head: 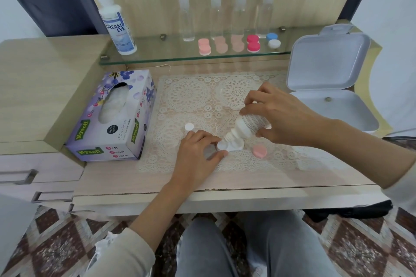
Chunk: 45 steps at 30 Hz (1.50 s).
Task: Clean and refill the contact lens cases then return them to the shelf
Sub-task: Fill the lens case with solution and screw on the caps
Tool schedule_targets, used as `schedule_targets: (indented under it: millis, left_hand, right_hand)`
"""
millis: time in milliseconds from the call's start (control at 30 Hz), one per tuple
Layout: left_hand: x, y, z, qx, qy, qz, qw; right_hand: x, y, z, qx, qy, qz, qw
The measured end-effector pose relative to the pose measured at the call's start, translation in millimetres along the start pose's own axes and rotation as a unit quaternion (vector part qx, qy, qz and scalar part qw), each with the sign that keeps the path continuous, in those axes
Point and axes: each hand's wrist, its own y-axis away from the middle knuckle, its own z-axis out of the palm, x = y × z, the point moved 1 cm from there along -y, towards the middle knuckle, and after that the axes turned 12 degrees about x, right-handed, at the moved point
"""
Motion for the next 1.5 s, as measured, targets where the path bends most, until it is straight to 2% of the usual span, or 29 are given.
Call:
schedule_targets:
  millis: [367, 1200, 1367, 1500]
  left_hand:
    - [-2, 1, 1, 0.006, 0.0, 0.009, 1.0]
    - [-4, 1, 2, 0.013, -0.001, 0.015, 1.0]
    - [-5, 1, 4, 0.015, -0.001, 0.014, 1.0]
    - [-4, 1, 3, 0.016, -0.004, 0.014, 1.0]
  right_hand:
    - [15, 12, -13, -0.05, 0.012, 0.063, 0.997]
    - [11, 13, -9, -0.066, 0.027, 0.07, 0.995]
    - [11, 13, -11, -0.094, 0.029, 0.09, 0.991]
    - [12, 16, -13, -0.147, 0.047, 0.121, 0.981]
